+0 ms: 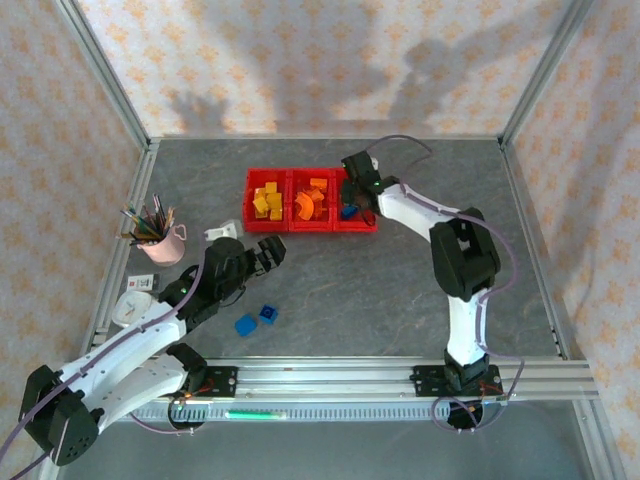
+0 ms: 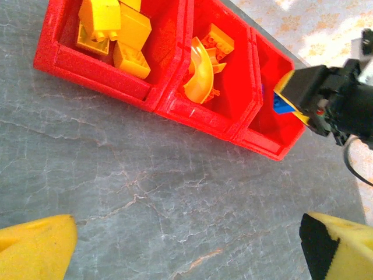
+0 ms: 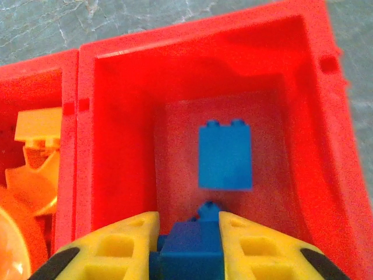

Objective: Sort the legos into containers by color
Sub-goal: Place the lego in the container, then pick up the lego from the middle-left of the table.

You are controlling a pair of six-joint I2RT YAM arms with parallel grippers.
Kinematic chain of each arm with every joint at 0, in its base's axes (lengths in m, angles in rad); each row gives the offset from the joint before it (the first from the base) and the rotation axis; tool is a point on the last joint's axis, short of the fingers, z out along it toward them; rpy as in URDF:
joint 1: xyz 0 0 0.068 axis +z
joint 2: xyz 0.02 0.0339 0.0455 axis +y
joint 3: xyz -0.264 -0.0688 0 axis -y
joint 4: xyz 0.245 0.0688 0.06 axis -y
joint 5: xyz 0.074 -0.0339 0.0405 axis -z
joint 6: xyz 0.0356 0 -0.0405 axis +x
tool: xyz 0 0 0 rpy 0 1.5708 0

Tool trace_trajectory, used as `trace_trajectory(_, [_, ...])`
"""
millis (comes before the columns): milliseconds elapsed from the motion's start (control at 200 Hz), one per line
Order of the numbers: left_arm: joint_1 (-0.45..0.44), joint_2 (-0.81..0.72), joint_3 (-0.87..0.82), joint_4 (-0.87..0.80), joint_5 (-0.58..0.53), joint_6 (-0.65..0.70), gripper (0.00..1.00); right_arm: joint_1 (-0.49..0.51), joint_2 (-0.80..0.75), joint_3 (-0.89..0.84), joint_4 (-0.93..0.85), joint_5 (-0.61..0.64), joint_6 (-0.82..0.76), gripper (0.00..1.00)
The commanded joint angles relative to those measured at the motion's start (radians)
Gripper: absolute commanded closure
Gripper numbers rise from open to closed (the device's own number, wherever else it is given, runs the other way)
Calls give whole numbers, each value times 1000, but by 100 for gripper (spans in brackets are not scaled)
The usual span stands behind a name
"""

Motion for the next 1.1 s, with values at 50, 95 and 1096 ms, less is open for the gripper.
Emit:
trace_trajectory(50, [12,15,49,48,-4,31,1,-13,66,113,-9,15,-46,64])
trace_trajectory(95, [12,17,51,47,-4,33,1,-14,66,126,-15,10,-48,60])
trace_trajectory(1096, [13,-367,14,-393,-140,-51,1,488,-160,-152,72,3,83,33])
